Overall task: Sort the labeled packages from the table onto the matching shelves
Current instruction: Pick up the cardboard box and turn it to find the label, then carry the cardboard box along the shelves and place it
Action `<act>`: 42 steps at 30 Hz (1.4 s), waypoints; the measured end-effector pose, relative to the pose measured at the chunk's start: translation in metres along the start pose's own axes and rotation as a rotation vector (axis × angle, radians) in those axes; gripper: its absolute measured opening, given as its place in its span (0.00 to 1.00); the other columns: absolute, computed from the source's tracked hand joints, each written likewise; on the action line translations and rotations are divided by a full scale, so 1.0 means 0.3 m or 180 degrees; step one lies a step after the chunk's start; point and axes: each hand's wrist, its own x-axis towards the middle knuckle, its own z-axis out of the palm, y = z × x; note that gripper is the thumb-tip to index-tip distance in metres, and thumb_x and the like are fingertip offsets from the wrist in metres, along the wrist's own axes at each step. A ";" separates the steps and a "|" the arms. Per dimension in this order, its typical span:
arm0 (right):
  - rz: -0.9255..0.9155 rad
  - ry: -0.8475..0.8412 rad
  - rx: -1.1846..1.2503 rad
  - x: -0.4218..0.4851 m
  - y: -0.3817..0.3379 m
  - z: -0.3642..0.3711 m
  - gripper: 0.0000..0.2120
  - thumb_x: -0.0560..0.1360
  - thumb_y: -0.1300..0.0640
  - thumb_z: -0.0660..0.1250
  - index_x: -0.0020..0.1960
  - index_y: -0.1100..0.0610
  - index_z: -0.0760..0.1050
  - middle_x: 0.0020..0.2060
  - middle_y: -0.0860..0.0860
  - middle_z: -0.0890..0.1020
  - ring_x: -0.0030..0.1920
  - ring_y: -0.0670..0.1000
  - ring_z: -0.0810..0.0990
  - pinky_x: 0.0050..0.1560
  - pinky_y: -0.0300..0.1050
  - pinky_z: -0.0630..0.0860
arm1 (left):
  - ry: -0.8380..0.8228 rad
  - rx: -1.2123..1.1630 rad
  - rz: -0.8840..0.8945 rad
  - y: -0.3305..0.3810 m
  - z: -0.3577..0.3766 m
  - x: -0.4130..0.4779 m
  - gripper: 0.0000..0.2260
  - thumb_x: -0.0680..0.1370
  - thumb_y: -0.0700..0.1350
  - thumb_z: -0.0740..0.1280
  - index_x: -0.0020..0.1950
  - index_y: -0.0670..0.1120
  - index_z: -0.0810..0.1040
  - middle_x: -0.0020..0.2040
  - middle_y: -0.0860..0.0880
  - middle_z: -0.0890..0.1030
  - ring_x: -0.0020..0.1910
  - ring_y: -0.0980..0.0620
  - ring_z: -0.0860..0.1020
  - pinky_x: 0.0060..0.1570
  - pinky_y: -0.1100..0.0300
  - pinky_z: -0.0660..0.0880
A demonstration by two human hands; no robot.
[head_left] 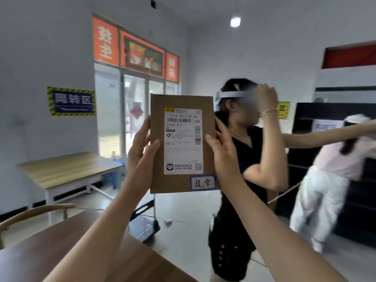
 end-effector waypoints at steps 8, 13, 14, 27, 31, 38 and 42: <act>-0.0241 0.0944 -0.1055 -0.131 -0.344 -0.622 0.18 0.80 0.63 0.59 0.66 0.47 0.69 0.51 0.42 0.81 0.49 0.37 0.82 0.46 0.32 0.77 | -0.0714 -0.0861 -0.0254 -0.063 0.703 -0.086 0.22 0.79 0.43 0.60 0.69 0.63 0.65 0.63 0.49 0.79 0.59 0.50 0.80 0.54 0.56 0.79; -0.0441 0.1619 -0.1562 -0.305 -0.629 -0.911 0.18 0.81 0.61 0.58 0.64 0.42 0.68 0.59 0.47 0.80 0.59 0.44 0.80 0.57 0.41 0.79 | -0.1321 -0.1399 -0.0282 0.042 1.121 -0.172 0.22 0.76 0.50 0.64 0.68 0.65 0.65 0.69 0.44 0.74 0.66 0.49 0.75 0.63 0.52 0.75; -0.0480 0.1803 -0.1651 -0.349 -0.691 -0.964 0.18 0.80 0.60 0.59 0.64 0.41 0.68 0.61 0.49 0.79 0.60 0.47 0.80 0.58 0.44 0.79 | -0.1450 -0.1519 -0.0302 0.062 1.205 -0.198 0.23 0.75 0.52 0.64 0.69 0.65 0.66 0.69 0.44 0.73 0.67 0.48 0.74 0.65 0.49 0.73; -0.0892 0.3781 -0.3516 -0.989 -1.340 -1.245 0.19 0.79 0.63 0.61 0.59 0.39 0.72 0.56 0.45 0.81 0.54 0.44 0.82 0.54 0.42 0.78 | -0.2889 -0.3457 -0.0657 0.415 2.013 -0.762 0.22 0.74 0.51 0.64 0.63 0.74 0.67 0.73 0.51 0.71 0.70 0.50 0.71 0.70 0.45 0.67; -0.0915 0.4342 -0.3962 -1.120 -1.445 -1.192 0.20 0.79 0.63 0.60 0.67 0.46 0.70 0.58 0.48 0.80 0.53 0.45 0.81 0.46 0.33 0.78 | -0.3223 -0.4042 -0.0704 0.551 2.113 -0.893 0.22 0.75 0.47 0.63 0.64 0.68 0.66 0.71 0.48 0.73 0.69 0.50 0.73 0.68 0.48 0.69; -0.0935 0.4972 -0.4836 -1.172 -1.501 -1.059 0.17 0.80 0.60 0.59 0.61 0.40 0.69 0.54 0.43 0.79 0.45 0.35 0.82 0.39 0.30 0.77 | -0.3744 -0.4960 -0.0831 0.677 2.201 -1.000 0.23 0.75 0.48 0.64 0.66 0.66 0.66 0.69 0.51 0.75 0.65 0.56 0.76 0.55 0.65 0.75; -0.0893 0.5198 -0.5127 -1.169 -1.496 -1.056 0.18 0.80 0.59 0.60 0.60 0.36 0.68 0.57 0.44 0.79 0.55 0.45 0.81 0.47 0.36 0.77 | -0.3884 -0.5274 -0.0847 0.684 2.238 -1.019 0.22 0.75 0.51 0.64 0.65 0.70 0.66 0.70 0.52 0.74 0.66 0.54 0.75 0.58 0.59 0.76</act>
